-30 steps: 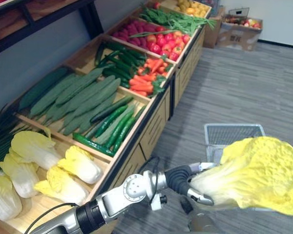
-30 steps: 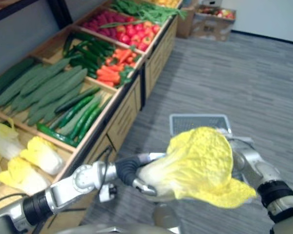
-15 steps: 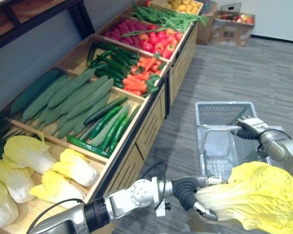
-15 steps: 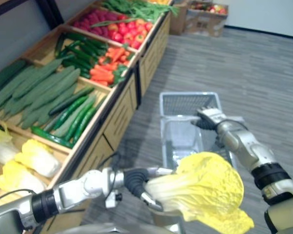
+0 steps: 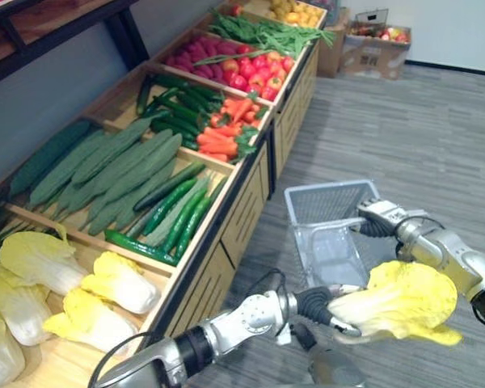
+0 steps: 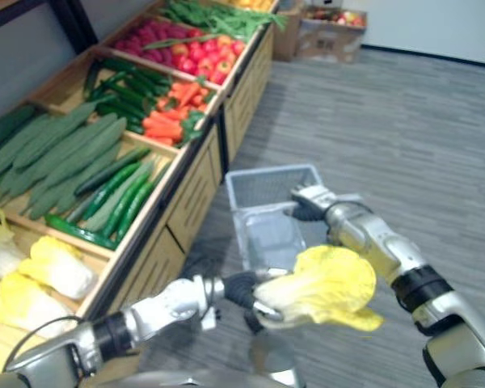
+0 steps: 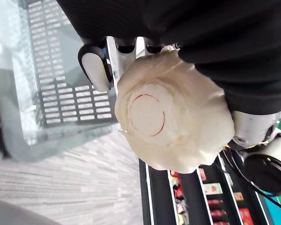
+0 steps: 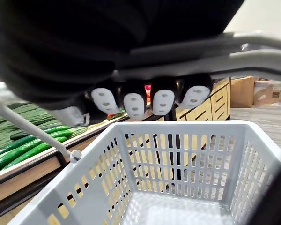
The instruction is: Pick vegetable in the basket
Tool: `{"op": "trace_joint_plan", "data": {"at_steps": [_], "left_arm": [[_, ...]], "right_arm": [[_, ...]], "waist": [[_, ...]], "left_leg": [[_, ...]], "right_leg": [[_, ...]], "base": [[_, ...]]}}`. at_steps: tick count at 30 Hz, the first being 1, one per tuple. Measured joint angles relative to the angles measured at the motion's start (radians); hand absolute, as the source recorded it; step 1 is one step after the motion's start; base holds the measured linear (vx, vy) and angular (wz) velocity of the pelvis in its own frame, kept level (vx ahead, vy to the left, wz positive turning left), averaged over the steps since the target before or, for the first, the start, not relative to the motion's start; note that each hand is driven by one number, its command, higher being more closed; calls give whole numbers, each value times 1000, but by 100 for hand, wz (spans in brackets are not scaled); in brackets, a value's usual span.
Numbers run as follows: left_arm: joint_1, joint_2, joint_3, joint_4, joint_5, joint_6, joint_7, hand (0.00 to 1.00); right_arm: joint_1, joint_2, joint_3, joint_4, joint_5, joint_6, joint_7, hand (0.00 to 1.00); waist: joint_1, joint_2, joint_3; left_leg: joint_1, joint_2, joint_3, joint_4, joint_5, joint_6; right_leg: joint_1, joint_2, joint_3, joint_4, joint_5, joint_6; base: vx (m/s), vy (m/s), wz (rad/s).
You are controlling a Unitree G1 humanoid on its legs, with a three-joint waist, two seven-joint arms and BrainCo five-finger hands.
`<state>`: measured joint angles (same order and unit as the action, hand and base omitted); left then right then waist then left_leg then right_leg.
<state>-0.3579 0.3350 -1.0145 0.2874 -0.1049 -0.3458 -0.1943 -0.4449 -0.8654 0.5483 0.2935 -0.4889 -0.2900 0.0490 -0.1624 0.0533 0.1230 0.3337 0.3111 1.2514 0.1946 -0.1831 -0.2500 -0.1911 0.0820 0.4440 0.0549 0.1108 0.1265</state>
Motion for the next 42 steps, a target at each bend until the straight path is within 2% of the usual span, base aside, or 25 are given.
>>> {"op": "trace_joint_plan", "data": {"at_steps": [5, 12, 18, 19, 24, 26, 30, 39, 42], "left_arm": [[-5, -57, 40, 119, 102, 22, 38, 100], [-69, -135, 97, 264, 236, 44, 73, 100], [-83, -164, 152, 355, 327, 46, 84, 100], [-85, -172, 167, 385, 348, 50, 95, 0], [-125, -192, 225, 480, 435, 67, 139, 0], [-140, -221, 280, 524, 472, 76, 181, 0], [-168, -252, 341, 575, 516, 104, 223, 0], [-229, -263, 366, 610, 562, 137, 226, 0], [-230, -264, 366, 596, 586, 137, 223, 0]], "right_arm": [[0, 29, 16, -15, 20, -1, 35, 100], [0, 54, 23, -43, 21, -1, 69, 100], [0, 54, 55, -65, 23, -3, 75, 100], [0, 54, 60, -73, 29, -4, 87, 100], [0, 54, 81, -94, 60, -9, 114, 100], [0, 49, 88, -94, 71, -14, 115, 100], [2, 49, 88, -94, 83, -18, 124, 100], [8, 49, 42, -112, 106, -21, 135, 100], [26, 49, 21, -112, 107, -23, 135, 100]], "waist": [[1, -25, -4], [3, -26, -5], [2, -31, -2], [1, -32, -1], [-1, -41, 4], [-4, -43, 5], [-1, -44, 6], [-1, -45, 34], [9, -43, 36]], "left_leg": [[-1, -1, -1, -4, 0, 0], [-1, -11, -4, -23, 2, 2], [1, -35, -7, -55, 18, 7], [1, -39, -7, -57, 19, 8], [-6, -60, -25, -75, 26, 14], [-13, -75, -33, -90, 31, 20], [-20, -89, -60, -98, 31, 21], [-49, -110, -138, -119, 32, 32], [-54, -111, -158, -123, 32, 36]], "right_leg": [[1, 0, -1, -2, 5, -5], [1, -4, -8, -2, 5, -5], [1, -12, -3, -4, 5, -4], [1, -14, -1, -6, 5, -4], [1, -29, 3, -20, 14, 7], [1, -40, 4, -27, 17, 12], [1, -54, 2, -39, 22, 19], [3, -87, -31, -54, 25, 24], [6, -95, -48, -55, 25, 25]], "base": [[-20, -8, 0], [-21, -10, 2], [-86, -40, 0], [-90, -46, -2], [-90, -41, 2], [-83, -24, 10], [-62, -21, 5], [-65, -44, 14], [-62, -45, 17]]}}
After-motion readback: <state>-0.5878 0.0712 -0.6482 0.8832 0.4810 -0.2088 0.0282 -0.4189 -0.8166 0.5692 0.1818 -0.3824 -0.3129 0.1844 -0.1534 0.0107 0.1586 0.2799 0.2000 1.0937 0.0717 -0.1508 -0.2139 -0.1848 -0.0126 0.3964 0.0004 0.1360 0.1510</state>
